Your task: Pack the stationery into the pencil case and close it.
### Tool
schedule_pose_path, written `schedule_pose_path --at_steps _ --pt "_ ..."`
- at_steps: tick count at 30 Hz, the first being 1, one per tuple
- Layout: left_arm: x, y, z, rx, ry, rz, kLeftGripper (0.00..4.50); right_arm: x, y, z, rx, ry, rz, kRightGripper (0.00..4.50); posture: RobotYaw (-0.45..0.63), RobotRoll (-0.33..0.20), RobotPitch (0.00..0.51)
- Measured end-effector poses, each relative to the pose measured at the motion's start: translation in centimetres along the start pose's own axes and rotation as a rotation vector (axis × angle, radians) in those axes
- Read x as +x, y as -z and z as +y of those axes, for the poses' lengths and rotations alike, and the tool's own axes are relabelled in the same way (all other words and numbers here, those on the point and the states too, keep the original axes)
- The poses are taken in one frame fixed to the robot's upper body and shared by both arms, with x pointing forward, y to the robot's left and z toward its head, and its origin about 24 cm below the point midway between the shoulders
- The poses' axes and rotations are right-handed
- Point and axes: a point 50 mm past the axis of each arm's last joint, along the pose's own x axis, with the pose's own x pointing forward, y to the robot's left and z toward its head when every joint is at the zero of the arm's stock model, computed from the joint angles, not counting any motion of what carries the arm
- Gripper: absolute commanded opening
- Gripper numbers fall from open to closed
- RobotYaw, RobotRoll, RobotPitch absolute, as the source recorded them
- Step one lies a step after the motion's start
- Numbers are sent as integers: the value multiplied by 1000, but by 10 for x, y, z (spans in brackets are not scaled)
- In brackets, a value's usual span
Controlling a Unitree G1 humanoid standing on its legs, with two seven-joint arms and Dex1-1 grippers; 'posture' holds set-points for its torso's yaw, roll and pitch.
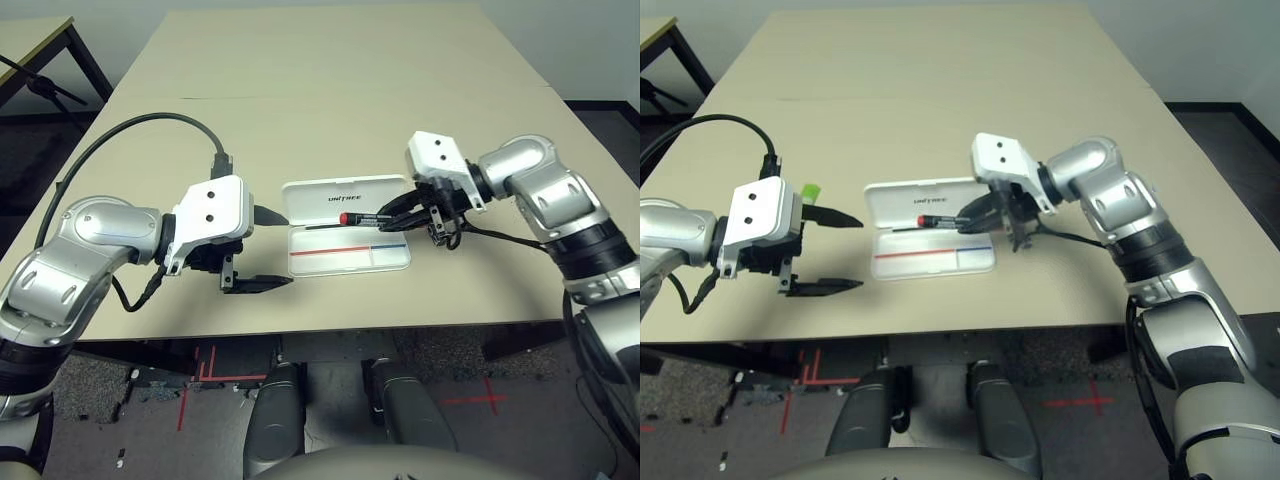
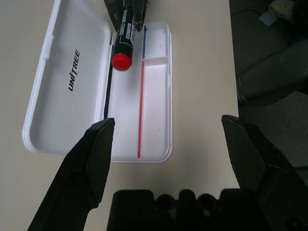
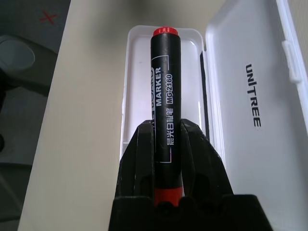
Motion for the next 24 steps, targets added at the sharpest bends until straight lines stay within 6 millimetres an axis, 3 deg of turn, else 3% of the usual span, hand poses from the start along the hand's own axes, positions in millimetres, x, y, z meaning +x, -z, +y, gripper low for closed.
schedule_pose_path --at_steps 7,19,20,24 --pt "1 1 -1 -4 -6 2 4500 24 9 -8 -43 38 39 507 -20 0 105" --pt "1 1 -1 -22 -13 9 4500 39 6 -13 -120 65 58 507 -17 0 102" --pt "1 1 -1 -22 -13 9 4500 40 6 -13 -123 67 58 1240 -17 0 102" --pt "1 1 -1 -25 -14 11 4500 44 3 -13 -127 65 35 2722 -18 0 102"
